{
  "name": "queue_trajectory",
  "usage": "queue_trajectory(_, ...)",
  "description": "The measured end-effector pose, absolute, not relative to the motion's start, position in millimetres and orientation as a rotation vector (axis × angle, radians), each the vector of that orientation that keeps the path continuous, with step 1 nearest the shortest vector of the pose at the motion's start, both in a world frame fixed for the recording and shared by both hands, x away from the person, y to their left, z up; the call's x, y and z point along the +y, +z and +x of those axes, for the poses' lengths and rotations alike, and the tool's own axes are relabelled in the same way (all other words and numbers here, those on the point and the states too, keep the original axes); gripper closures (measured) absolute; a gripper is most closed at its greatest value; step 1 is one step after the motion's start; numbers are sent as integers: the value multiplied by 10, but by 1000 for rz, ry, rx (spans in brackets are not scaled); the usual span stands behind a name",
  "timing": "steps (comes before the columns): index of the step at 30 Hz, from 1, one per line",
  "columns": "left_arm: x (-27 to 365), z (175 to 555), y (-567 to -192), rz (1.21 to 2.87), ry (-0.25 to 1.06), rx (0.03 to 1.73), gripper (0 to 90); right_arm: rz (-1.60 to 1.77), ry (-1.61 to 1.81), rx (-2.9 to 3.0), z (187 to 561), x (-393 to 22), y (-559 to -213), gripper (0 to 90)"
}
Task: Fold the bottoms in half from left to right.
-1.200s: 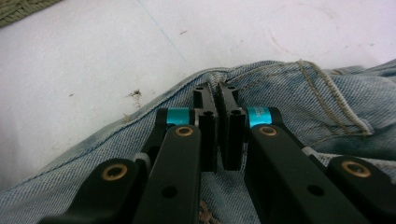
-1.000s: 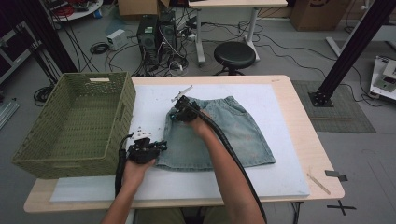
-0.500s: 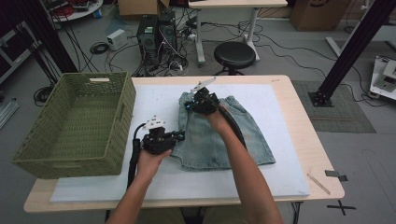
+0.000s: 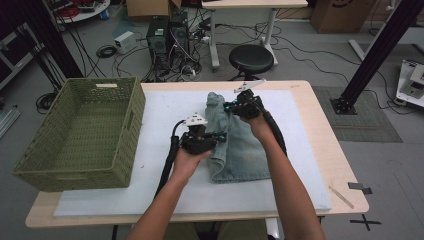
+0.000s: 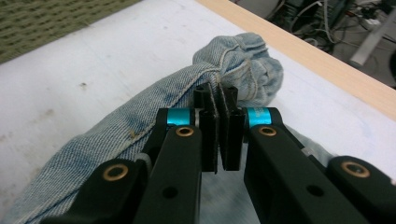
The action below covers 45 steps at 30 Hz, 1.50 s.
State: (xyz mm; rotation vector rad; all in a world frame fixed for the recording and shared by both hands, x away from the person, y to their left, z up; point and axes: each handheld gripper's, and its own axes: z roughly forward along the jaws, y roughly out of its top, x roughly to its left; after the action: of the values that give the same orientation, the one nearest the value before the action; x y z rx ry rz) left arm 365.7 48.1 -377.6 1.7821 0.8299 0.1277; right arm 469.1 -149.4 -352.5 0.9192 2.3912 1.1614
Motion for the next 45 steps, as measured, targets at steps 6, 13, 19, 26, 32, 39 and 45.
queue_trajectory(6, 197, 3711, -3771, 1800, 103, 797, 861, 960, 1149, 2351, 4666, -1785, -3517, 889)
queue_trajectory(13, -81, 3742, -3746, 1814, 92, 759, 861, 1008, 1157, 2299, 4611, -2102, -3506, 888)
queue_trajectory(19, -346, 3765, -3767, 1820, 74, 735, 859, 1026, 1156, 2268, 4572, -2324, -3483, 888)
queue_trajectory(26, -653, 3792, -3827, 1812, 65, 717, 857, 1083, 1118, 2235, 4547, -2612, -3506, 887)
queue_trajectory(32, -799, 3831, -3930, 1831, 66, 726, 854, 1125, 1046, 2230, 4561, -2724, -3604, 887)
queue_trajectory(39, -626, 3842, -3955, 1806, 115, 732, 543, 1160, 1022, 2219, 4564, -2821, -3733, 886)
queue_trajectory(45, -135, 3860, -3941, 1730, 192, 754, 448, 1169, 1023, 2208, 4556, -2818, -3789, 885)
